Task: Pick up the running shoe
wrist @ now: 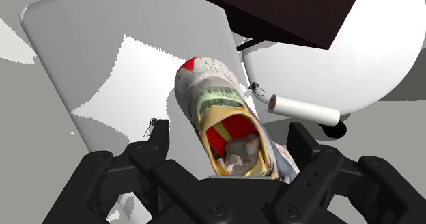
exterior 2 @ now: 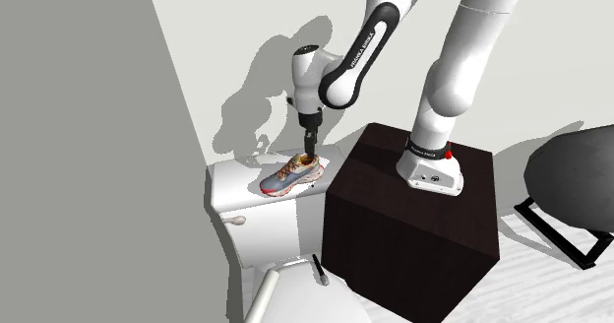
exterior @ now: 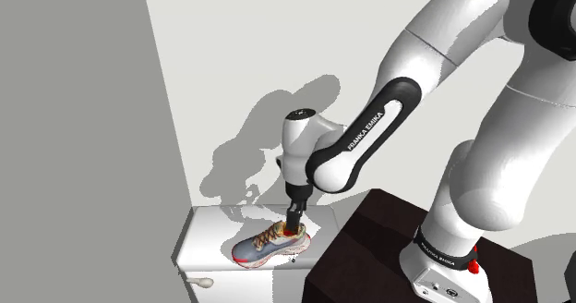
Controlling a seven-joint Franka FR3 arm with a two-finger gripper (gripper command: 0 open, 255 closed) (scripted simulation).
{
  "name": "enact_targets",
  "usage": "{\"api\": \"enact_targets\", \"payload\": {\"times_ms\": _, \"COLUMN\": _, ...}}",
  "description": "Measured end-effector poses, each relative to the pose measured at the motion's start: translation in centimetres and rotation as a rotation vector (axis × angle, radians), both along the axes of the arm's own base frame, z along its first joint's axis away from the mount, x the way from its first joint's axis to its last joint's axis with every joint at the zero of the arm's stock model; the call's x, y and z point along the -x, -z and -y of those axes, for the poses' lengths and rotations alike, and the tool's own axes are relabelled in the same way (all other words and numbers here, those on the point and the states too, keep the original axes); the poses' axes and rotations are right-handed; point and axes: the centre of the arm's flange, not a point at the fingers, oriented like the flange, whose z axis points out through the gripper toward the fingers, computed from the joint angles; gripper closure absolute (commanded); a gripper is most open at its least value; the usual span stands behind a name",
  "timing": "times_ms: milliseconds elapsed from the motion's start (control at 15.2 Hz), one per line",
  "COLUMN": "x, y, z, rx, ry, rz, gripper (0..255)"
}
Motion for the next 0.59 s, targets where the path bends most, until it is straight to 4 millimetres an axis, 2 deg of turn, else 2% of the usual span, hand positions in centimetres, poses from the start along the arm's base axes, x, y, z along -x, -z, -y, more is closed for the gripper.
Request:
{"api": "enact_targets", "payload": {"times_ms": 528, "x": 0.1, "y": 4.6, "z": -0.2, "rx": 0.001, "ry": -0.005, "rz": -0.002, "gripper": 0}}
{"api": "enact_targets", "payload": {"times_ms": 594, "x": 0.1, "y": 4.8, "z": -0.2, "rx": 0.001, "ry": -0.005, "rz": -0.001, "gripper": 255}}
